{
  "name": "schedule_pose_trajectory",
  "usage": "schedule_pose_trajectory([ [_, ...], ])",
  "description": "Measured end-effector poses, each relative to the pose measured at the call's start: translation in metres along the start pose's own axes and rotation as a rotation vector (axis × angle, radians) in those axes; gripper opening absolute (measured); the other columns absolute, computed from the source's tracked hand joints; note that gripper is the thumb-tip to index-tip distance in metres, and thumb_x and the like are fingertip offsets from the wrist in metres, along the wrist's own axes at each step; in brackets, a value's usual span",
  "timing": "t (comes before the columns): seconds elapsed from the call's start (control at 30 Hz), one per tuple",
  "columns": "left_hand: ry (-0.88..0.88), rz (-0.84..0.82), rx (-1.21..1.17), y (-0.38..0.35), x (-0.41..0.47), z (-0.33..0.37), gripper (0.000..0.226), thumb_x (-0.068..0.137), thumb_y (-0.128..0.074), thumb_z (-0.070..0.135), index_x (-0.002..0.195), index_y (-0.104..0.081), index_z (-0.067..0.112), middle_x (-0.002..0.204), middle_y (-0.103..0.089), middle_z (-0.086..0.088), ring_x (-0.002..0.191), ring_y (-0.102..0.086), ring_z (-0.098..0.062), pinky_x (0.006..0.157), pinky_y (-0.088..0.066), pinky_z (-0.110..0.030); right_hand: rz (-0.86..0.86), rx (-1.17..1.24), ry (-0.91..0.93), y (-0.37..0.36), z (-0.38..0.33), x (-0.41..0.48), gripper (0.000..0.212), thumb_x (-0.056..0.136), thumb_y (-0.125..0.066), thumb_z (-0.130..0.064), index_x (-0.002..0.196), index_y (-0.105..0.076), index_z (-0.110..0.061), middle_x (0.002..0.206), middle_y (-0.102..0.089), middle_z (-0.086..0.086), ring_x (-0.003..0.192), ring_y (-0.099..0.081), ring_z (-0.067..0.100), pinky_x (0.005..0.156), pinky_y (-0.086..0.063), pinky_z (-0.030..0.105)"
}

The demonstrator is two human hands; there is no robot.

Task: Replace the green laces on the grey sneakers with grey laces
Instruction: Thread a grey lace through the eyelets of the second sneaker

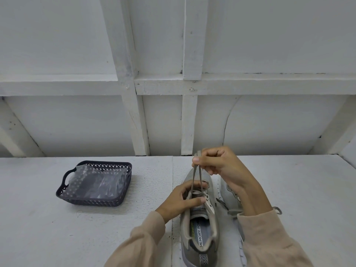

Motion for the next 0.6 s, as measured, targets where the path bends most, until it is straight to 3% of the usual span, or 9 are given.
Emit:
schedule_pose_trajectory([
  [0.17, 0.004, -0.002, 0.012, -0.001, 0.000, 0.003, 0.033, 0.087, -0.071, 0.007, 0.119, -0.064, 0.009, 0.124, -0.064, 0.003, 0.112, -0.060, 0.000, 0.090, -0.043, -0.010, 0.018, -0.004, -0.022, 0.000, -0.001, 0.004, 0.024, 0.082, -0.073, -0.015, 0.060, -0.066, -0.014, 0.063, -0.063, 0.002, 0.049, -0.040, 0.010, 0.052, -0.031, 0.020],
  [0.33, -0.089, 0.026, -0.066, -0.005, 0.001, 0.019, 0.031, 0.088, -0.068, 0.016, 0.118, -0.064, 0.011, 0.119, -0.068, -0.001, 0.114, -0.062, -0.015, 0.095, -0.047, -0.022, 0.022, -0.087, -0.026, 0.007, -0.005, 0.010, 0.015, 0.082, -0.074, -0.013, 0.069, -0.067, -0.010, 0.050, -0.053, -0.008, 0.045, -0.040, 0.009, 0.048, -0.030, 0.019],
  [0.5, -0.063, 0.138, -0.351, -0.007, 0.012, 0.050, 0.048, 0.102, -0.037, 0.043, 0.114, -0.066, 0.007, 0.113, -0.070, -0.009, 0.114, -0.063, -0.023, 0.102, -0.048, -0.038, 0.042, -0.062, -0.017, 0.010, -0.002, 0.015, 0.013, 0.082, -0.074, -0.014, 0.070, -0.068, -0.013, 0.055, -0.053, 0.002, 0.047, -0.043, 0.013, 0.046, -0.031, 0.019],
  [0.6, -0.057, 0.187, -0.352, -0.006, 0.017, 0.055, 0.037, 0.098, -0.047, 0.037, 0.104, -0.068, 0.007, 0.099, -0.068, -0.008, 0.103, -0.064, -0.019, 0.101, -0.048, -0.041, 0.038, -0.031, -0.003, 0.012, -0.003, 0.018, 0.012, 0.084, -0.072, -0.011, 0.073, -0.067, -0.011, 0.057, -0.055, 0.006, 0.050, -0.047, 0.017, 0.046, -0.032, 0.020],
])
Point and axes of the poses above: each hand's wrist, its own x-axis towards the middle knuckle, its own y-axis out of the back of the hand, z = x × y, the point moved 1 cm from there along x, towards the middle knuckle
